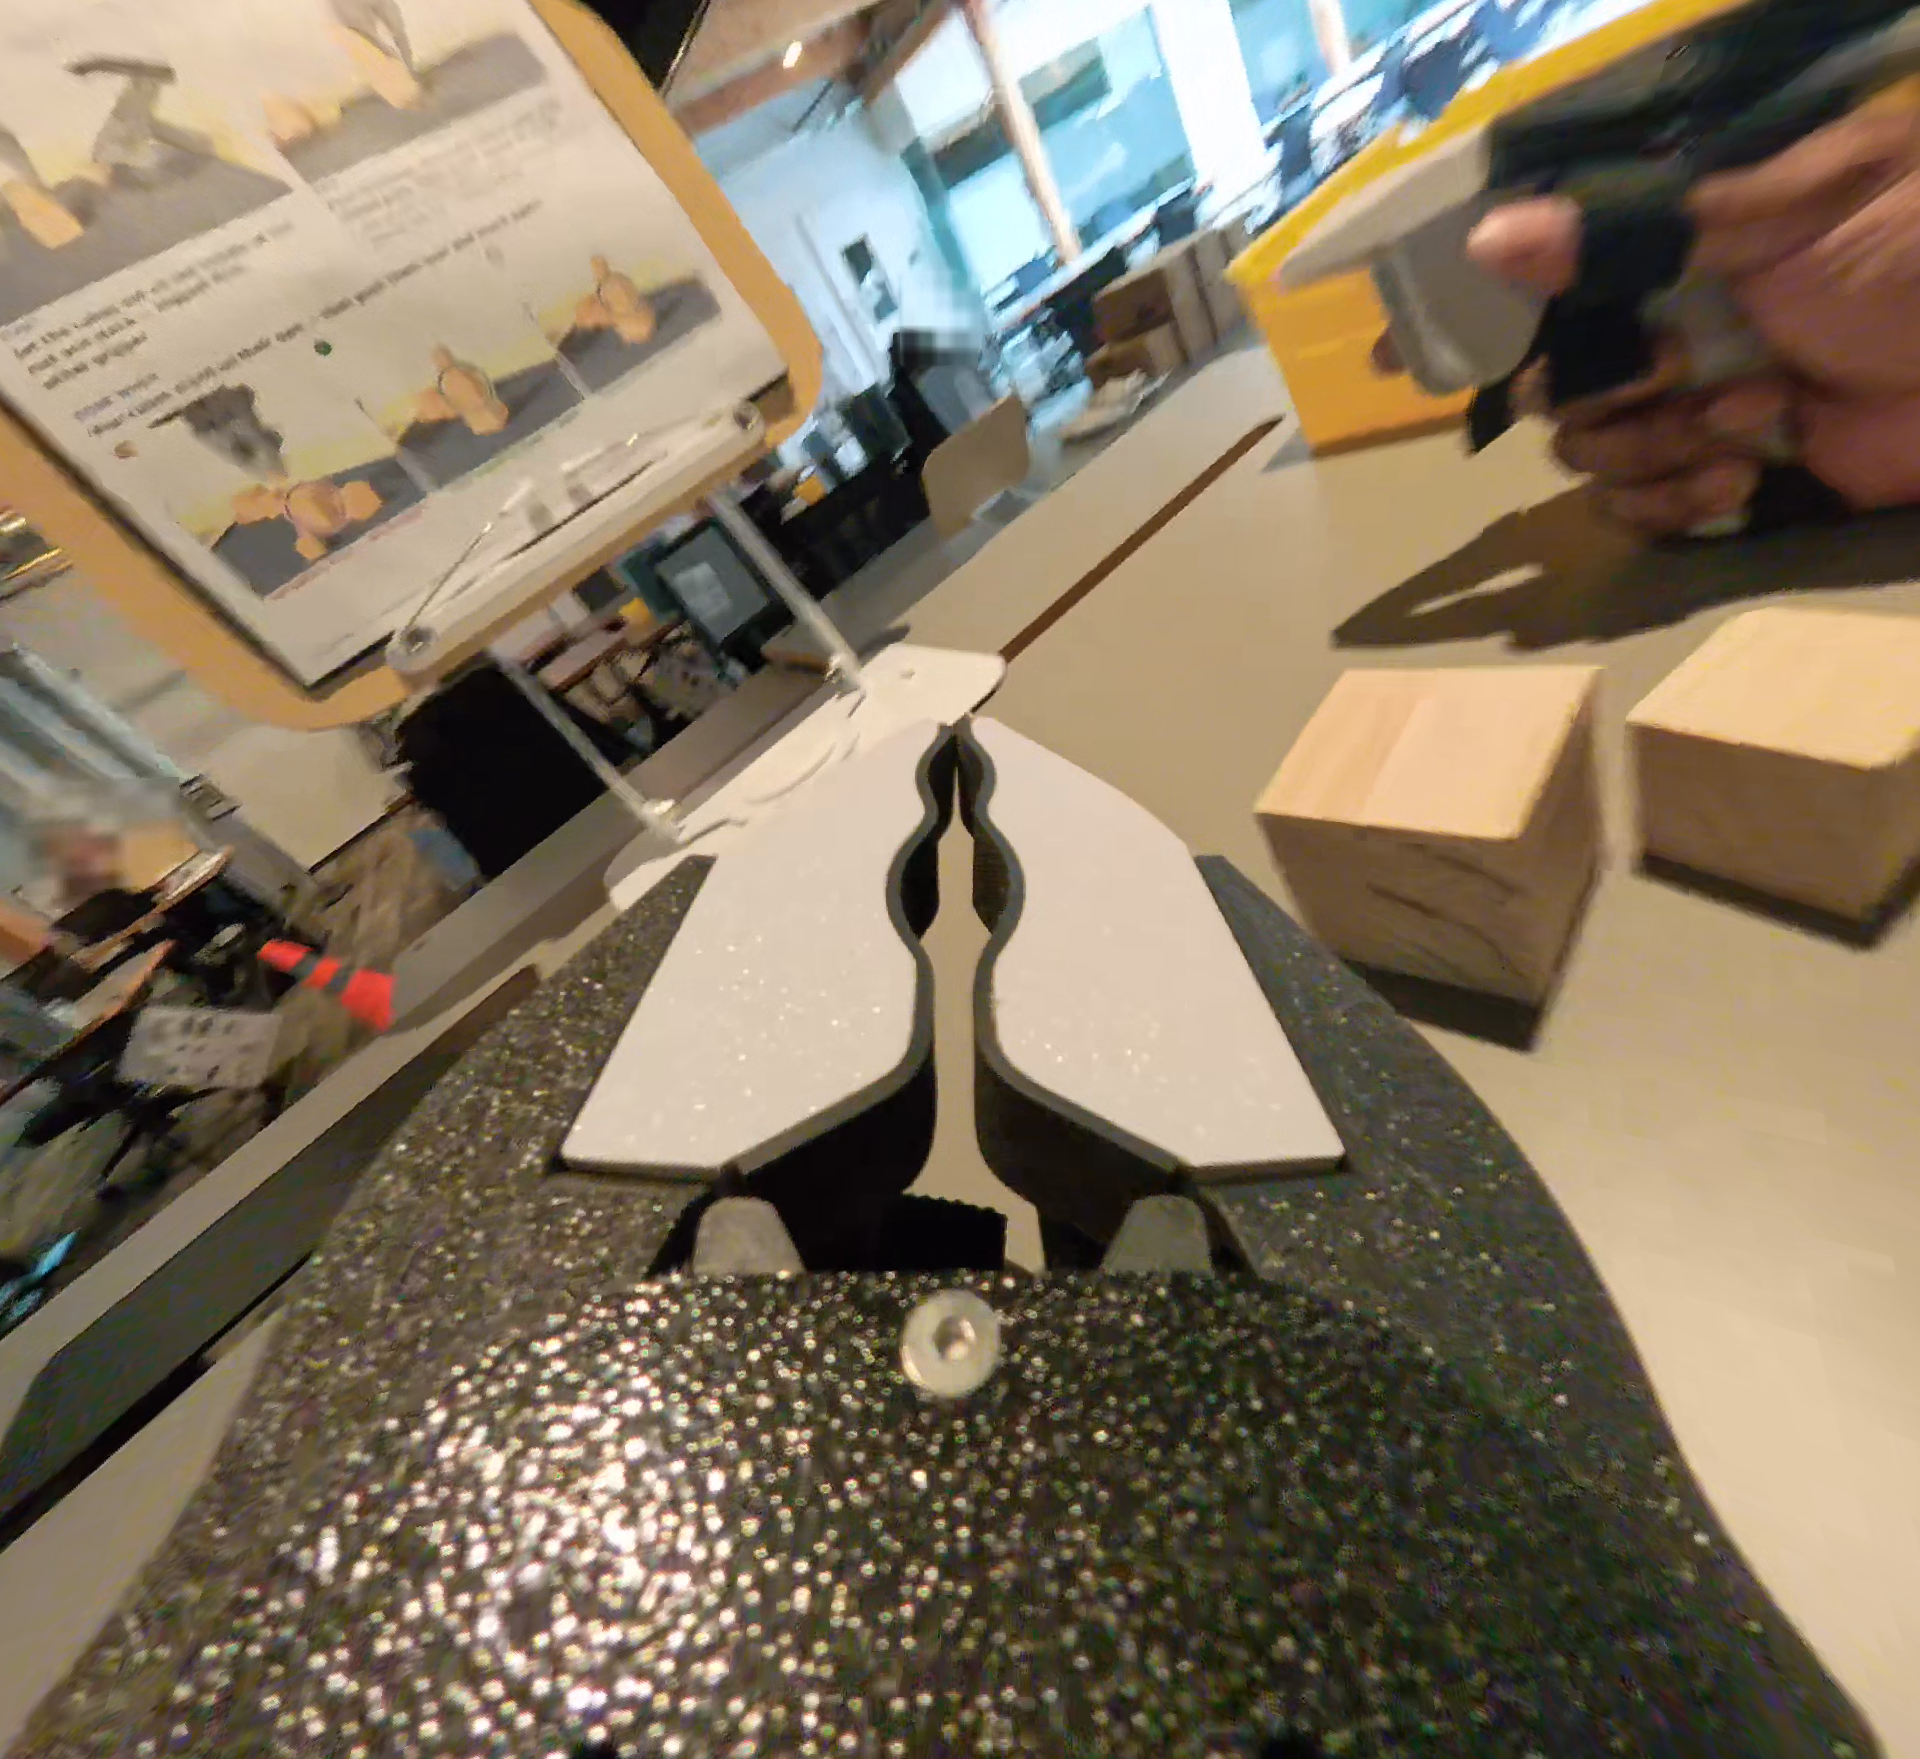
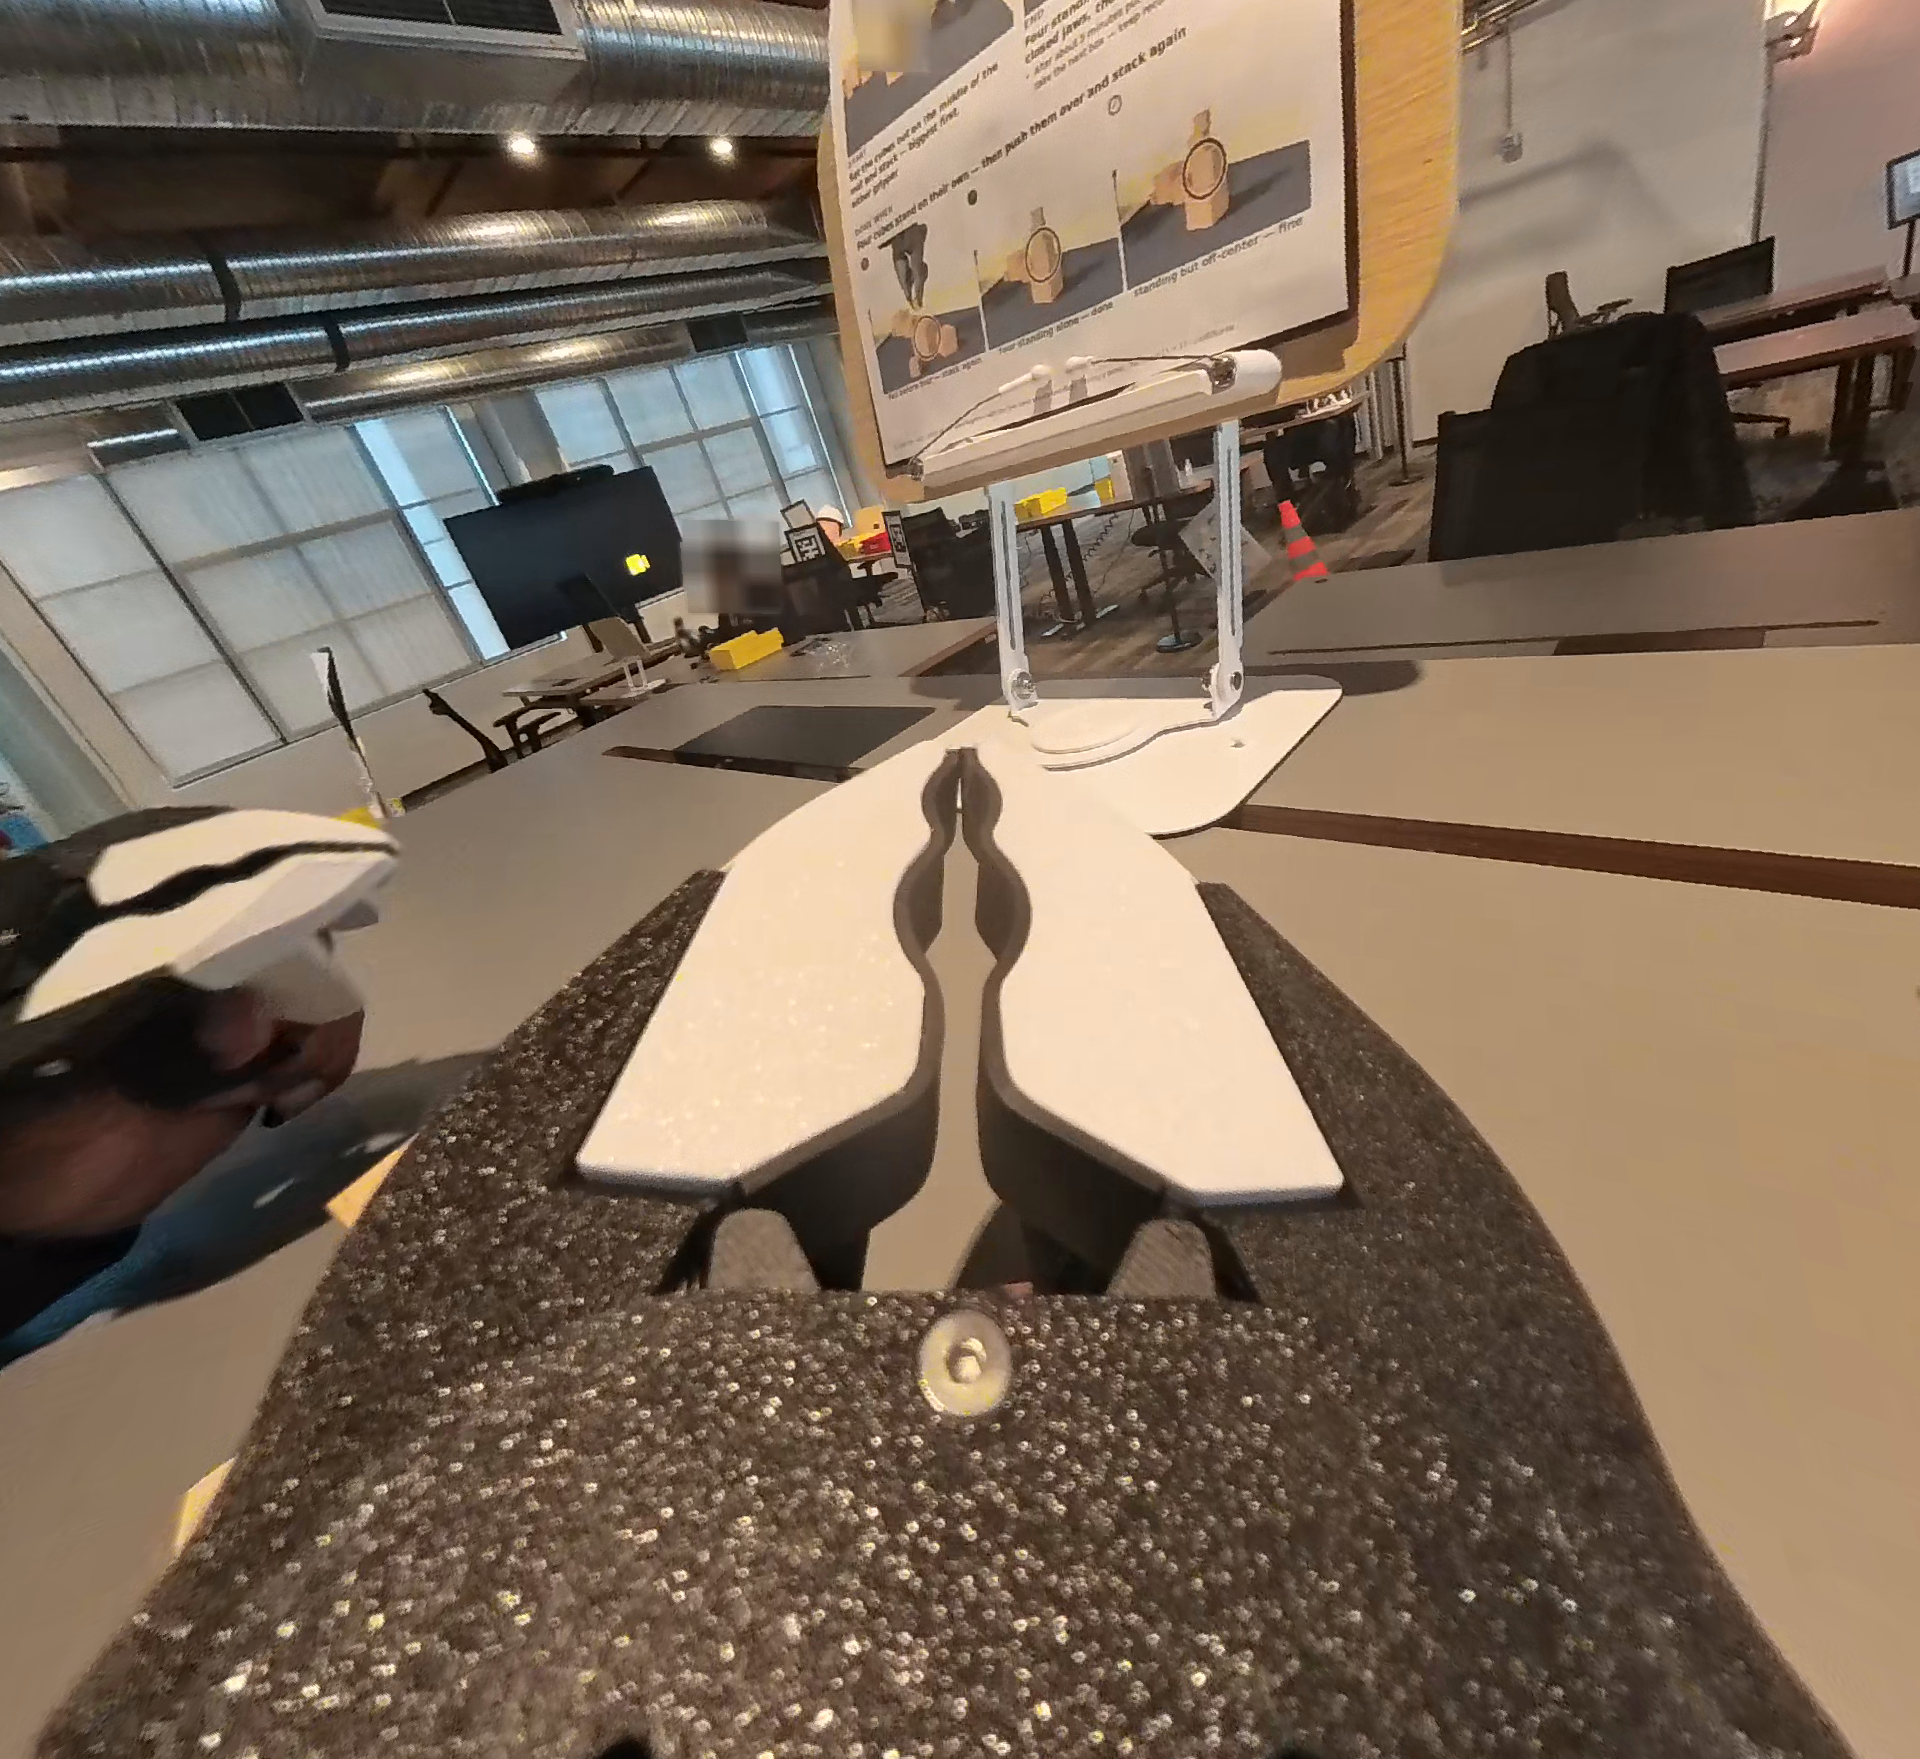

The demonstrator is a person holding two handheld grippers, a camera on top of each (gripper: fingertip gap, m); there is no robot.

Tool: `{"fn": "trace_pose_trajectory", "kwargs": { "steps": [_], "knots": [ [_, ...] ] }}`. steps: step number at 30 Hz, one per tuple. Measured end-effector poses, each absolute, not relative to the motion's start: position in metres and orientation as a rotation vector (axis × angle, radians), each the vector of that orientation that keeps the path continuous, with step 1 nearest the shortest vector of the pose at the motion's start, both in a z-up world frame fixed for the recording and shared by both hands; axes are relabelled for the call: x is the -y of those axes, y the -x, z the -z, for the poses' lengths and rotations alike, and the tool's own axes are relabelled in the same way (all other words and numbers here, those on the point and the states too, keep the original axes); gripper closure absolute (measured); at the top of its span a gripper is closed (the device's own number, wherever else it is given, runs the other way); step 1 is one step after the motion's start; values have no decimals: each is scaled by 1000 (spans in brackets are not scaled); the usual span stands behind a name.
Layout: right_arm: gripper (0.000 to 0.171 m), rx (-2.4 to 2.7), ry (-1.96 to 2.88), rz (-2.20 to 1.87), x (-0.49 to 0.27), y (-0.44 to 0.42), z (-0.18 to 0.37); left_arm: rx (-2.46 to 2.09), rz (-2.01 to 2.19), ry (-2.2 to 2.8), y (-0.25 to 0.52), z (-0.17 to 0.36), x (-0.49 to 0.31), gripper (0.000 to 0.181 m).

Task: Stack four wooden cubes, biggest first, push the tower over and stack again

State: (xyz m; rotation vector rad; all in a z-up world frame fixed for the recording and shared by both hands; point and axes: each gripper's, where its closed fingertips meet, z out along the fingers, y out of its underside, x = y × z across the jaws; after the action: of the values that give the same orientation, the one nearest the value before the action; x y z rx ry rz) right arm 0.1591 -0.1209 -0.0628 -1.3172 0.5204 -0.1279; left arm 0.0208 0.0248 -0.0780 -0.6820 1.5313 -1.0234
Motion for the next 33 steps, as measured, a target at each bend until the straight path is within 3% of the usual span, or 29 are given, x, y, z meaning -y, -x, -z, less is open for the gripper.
{"fn": "trace_pose_trajectory", "kwargs": {
  "steps": [6,10,15,24,33],
  "knots": [
    [171,-522,1311,97,121,-159,63,-1895,1702,307,72,64,129,159],
    [171,-517,1318,93,119,-158,64,-2387,1607,28,134,121,223,146],
    [171,-486,1334,96,116,-153,64,-2705,1478,-141,179,156,268,133],
    [171,-479,1310,71,118,-151,62,-2821,1434,-122,197,159,272,153],
    [171,-464,1329,64,114,-149,63,-2906,1335,-81,204,168,275,159]
  ]
}}
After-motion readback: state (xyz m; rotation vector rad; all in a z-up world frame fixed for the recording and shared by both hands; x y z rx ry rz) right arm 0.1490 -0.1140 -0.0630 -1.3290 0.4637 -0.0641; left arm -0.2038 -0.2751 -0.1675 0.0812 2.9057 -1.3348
